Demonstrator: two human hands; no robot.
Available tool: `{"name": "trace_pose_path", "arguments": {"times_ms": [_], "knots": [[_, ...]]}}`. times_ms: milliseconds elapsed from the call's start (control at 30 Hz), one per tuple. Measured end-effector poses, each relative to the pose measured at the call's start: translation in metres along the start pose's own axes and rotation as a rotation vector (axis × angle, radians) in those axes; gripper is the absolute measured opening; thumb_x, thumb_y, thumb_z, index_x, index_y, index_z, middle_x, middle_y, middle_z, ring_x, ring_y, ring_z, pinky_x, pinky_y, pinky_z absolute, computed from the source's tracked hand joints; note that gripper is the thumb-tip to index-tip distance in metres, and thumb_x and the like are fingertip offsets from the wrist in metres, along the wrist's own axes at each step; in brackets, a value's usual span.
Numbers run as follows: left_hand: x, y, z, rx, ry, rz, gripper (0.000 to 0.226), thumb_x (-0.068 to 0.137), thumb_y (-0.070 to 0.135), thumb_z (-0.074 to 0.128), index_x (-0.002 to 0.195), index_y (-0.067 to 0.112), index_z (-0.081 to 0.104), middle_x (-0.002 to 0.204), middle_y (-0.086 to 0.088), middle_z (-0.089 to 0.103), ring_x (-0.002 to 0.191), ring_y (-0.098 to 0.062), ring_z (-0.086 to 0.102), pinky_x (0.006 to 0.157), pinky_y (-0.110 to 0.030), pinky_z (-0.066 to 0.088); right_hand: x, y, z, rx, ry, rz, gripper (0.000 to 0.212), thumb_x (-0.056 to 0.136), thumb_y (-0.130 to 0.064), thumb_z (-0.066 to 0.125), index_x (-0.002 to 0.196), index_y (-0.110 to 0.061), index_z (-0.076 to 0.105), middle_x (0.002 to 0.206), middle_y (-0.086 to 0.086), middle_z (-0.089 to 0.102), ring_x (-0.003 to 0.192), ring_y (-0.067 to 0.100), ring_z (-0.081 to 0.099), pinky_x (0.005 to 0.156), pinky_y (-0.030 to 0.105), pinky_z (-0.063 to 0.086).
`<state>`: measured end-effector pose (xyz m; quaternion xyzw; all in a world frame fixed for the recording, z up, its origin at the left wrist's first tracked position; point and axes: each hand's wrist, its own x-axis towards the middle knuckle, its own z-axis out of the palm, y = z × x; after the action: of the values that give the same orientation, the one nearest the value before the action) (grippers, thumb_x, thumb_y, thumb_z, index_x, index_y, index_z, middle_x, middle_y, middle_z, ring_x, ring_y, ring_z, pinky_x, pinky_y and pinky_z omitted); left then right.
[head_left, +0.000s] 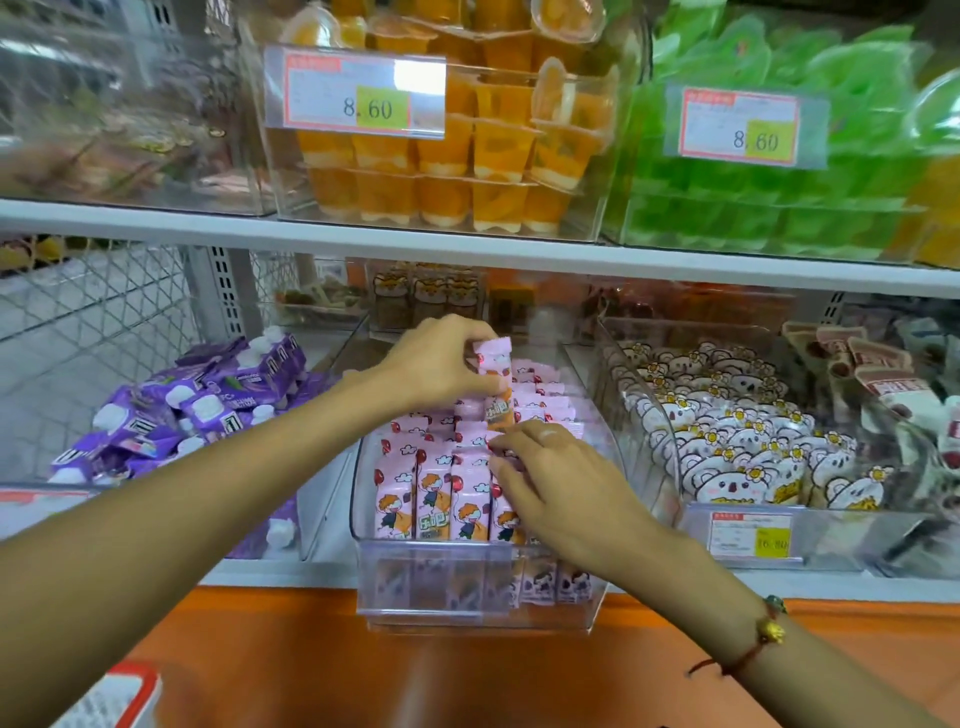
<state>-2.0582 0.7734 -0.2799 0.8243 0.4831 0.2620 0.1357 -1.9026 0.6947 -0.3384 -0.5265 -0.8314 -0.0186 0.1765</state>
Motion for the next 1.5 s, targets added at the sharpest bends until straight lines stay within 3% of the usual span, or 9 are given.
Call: {"name": "trace_pose_path", "arguments": {"times_ms": [133, 267, 433, 533, 700, 1100, 1267, 1400, 1500], "knots": [[0.011, -0.001, 0.028, 0.171, -0.013, -0.05, 0.046, 0.072, 0.037, 0.081, 0.111, 0.022, 0.062, 0.11, 0.002, 0.066, 0.096, -0.019, 0.062, 0.083, -0.035, 0.051, -0.011, -0.003, -0.009, 0.016, 0.009, -0.027, 0.04, 0.101, -0.036, 0.036, 0.137, -0.023, 0.046, 0.142, -0.001, 0.045, 0.128, 0.014, 0.038, 0.1, 0.024, 0.032], [0.012, -0.01, 0.036, 0.239, -0.069, -0.043, 0.04, 0.079, 0.044, 0.073, 0.111, 0.021, 0.064, 0.112, 0.003, 0.066, 0.098, -0.017, 0.062, 0.079, -0.031, 0.05, -0.023, -0.003, -0.016, 0.008, 0.001, -0.056, 0.039, 0.101, -0.038, 0.036, 0.138, -0.028, 0.043, 0.138, -0.007, 0.045, 0.123, 0.011, 0.04, 0.094, 0.023, 0.034], [0.005, -0.013, 0.027, 0.244, -0.27, 0.045, 0.03, 0.098, 0.037, 0.049, 0.078, 0.02, 0.064, 0.08, 0.001, 0.056, 0.076, -0.016, 0.049, 0.071, -0.036, 0.044, -0.028, 0.0, -0.014, -0.108, -0.08, -0.116, 0.046, 0.101, -0.042, 0.032, 0.144, -0.028, 0.033, 0.143, -0.009, 0.042, 0.129, 0.01, 0.034, 0.101, 0.022, 0.026], [0.0, -0.01, 0.028, 0.277, -0.109, 0.103, 0.022, 0.095, 0.037, 0.054, 0.107, 0.026, 0.069, 0.106, 0.004, 0.062, 0.096, -0.013, 0.046, 0.077, -0.034, 0.044, -0.028, 0.002, -0.013, -0.097, -0.066, -0.117, 0.046, 0.1, -0.043, 0.034, 0.143, -0.028, 0.035, 0.141, -0.009, 0.044, 0.127, 0.009, 0.035, 0.099, 0.022, 0.026], [-0.003, -0.009, 0.032, 0.316, -0.183, 0.085, 0.029, 0.087, 0.044, 0.064, 0.107, 0.024, 0.07, 0.106, 0.005, 0.065, 0.098, -0.014, 0.049, 0.077, -0.03, 0.043, -0.025, -0.001, -0.01, -0.16, -0.042, -0.109, 0.042, 0.101, -0.039, 0.034, 0.141, -0.025, 0.039, 0.14, -0.005, 0.045, 0.128, 0.015, 0.035, 0.101, 0.03, 0.029], [-0.021, 0.007, 0.012, -0.616, 0.309, -0.203, 0.012, 0.096, 0.014, 0.054, 0.107, 0.013, 0.059, 0.113, -0.008, 0.064, 0.108, -0.022, 0.06, 0.093, -0.038, 0.051, -0.023, 0.001, -0.009, -0.137, -0.018, -0.112, 0.043, 0.1, -0.039, 0.036, 0.141, -0.026, 0.039, 0.134, -0.008, 0.05, 0.125, 0.011, 0.033, 0.097, 0.027, 0.027], [-0.052, 0.015, 0.005, -0.759, 0.672, -0.134, 0.007, 0.095, 0.013, 0.056, 0.097, 0.019, 0.059, 0.098, -0.002, 0.068, 0.092, -0.012, 0.066, 0.08, -0.027, 0.056, -0.023, 0.001, -0.01, -0.108, 0.018, -0.12, 0.042, 0.1, -0.038, 0.037, 0.141, -0.028, 0.038, 0.137, -0.008, 0.047, 0.125, 0.01, 0.034, 0.096, 0.025, 0.029], [-0.082, 0.019, -0.001, -0.805, 0.769, -0.081, 0.012, 0.094, 0.015, 0.057, 0.093, 0.026, 0.061, 0.089, 0.01, 0.068, 0.081, 0.004, 0.066, 0.072, -0.013, 0.052, -0.021, -0.004, -0.018, 0.229, 0.192, 0.007, 0.038, 0.1, -0.036, 0.04, 0.137, -0.031, 0.042, 0.117, -0.017, 0.05, 0.112, 0.001, 0.045, 0.085, 0.02, 0.037], [-0.094, 0.023, 0.002, -0.849, 0.647, -0.139, 0.009, 0.092, 0.021, 0.059, 0.099, 0.024, 0.065, 0.096, 0.005, 0.072, 0.093, -0.006, 0.068, 0.083, -0.025, 0.055, -0.018, -0.015, -0.023, 0.59, 0.217, 0.085, 0.041, 0.094, -0.05, 0.04, 0.132, -0.035, 0.046, 0.115, -0.027, 0.048, 0.109, -0.009, 0.045, 0.087, 0.01, 0.037]]}}
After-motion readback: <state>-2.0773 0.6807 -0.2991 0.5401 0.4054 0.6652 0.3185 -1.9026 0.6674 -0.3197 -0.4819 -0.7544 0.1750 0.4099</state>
